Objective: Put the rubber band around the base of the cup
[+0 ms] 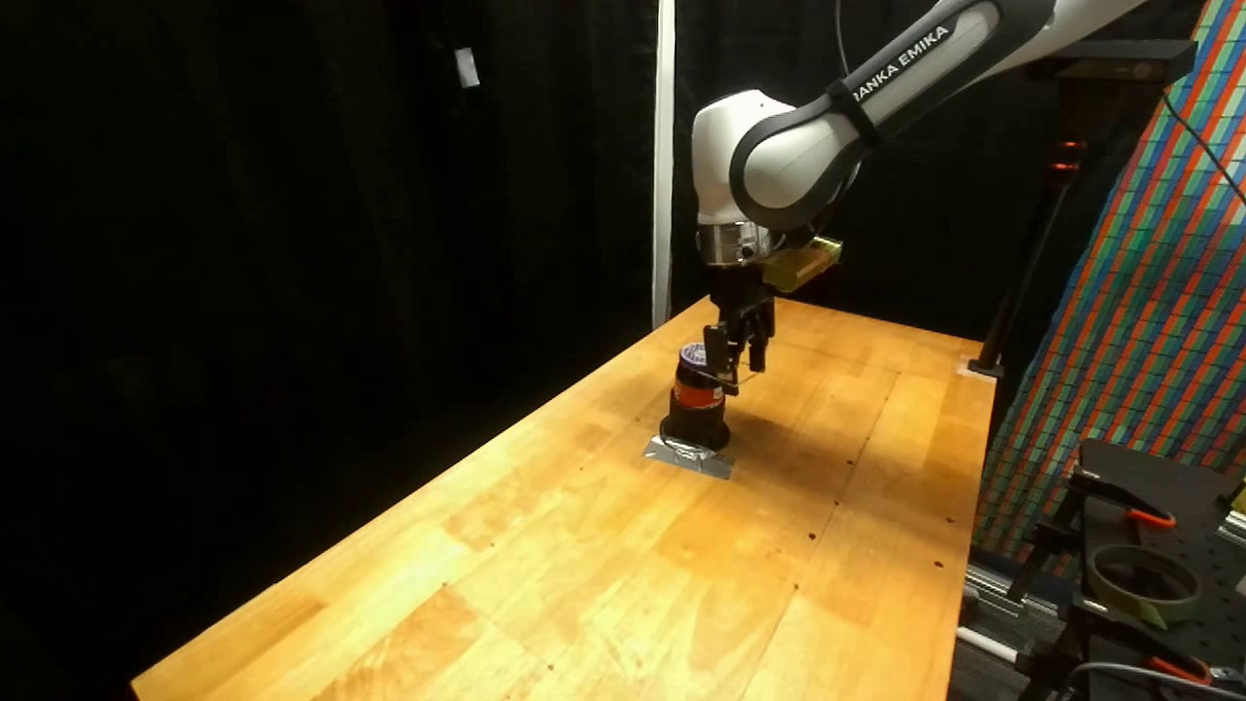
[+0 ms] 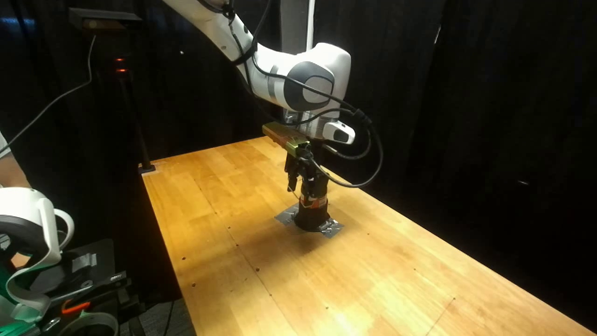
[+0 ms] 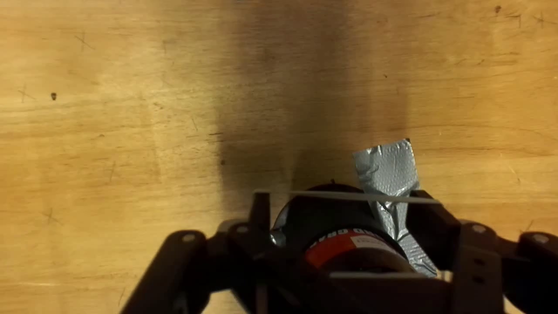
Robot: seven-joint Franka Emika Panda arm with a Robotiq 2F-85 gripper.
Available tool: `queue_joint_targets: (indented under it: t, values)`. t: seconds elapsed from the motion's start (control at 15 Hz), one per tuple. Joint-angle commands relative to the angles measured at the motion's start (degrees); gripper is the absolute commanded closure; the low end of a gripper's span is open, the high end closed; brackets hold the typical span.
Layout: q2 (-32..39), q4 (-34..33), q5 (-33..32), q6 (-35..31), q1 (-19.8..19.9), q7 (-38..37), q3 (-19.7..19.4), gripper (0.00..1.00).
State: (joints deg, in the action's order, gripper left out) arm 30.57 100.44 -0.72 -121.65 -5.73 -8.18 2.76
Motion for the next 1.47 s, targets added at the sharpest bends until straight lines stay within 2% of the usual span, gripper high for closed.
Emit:
queue_joint_targets:
  t: [0.0, 0.33, 0.47, 0.6, 0.73, 1.0, 1.4]
  values:
    - [-5.21, 7.24, -1.94, -5.97, -1.31, -1.04, -0.83, 0.49]
    - [-10.2, 15.51, -3.22, -17.6, -1.85, -3.07, -1.38, 0.86]
    - [-11.69, 18.32, -3.53, -21.59, -1.81, -4.21, -1.49, 0.9]
    - [-12.76, 21.0, -3.09, -26.43, -1.76, -5.7, -1.57, 0.93]
    - [-13.51, 24.0, -3.62, -33.31, -2.27, -8.24, -2.28, 0.88]
    - [-14.34, 28.76, -3.54, -43.8, -3.4, -11.66, -3.98, 0.88]
    - [-14.38, 34.11, -4.55, -58.53, -8.16, -17.34, -9.78, 0.88]
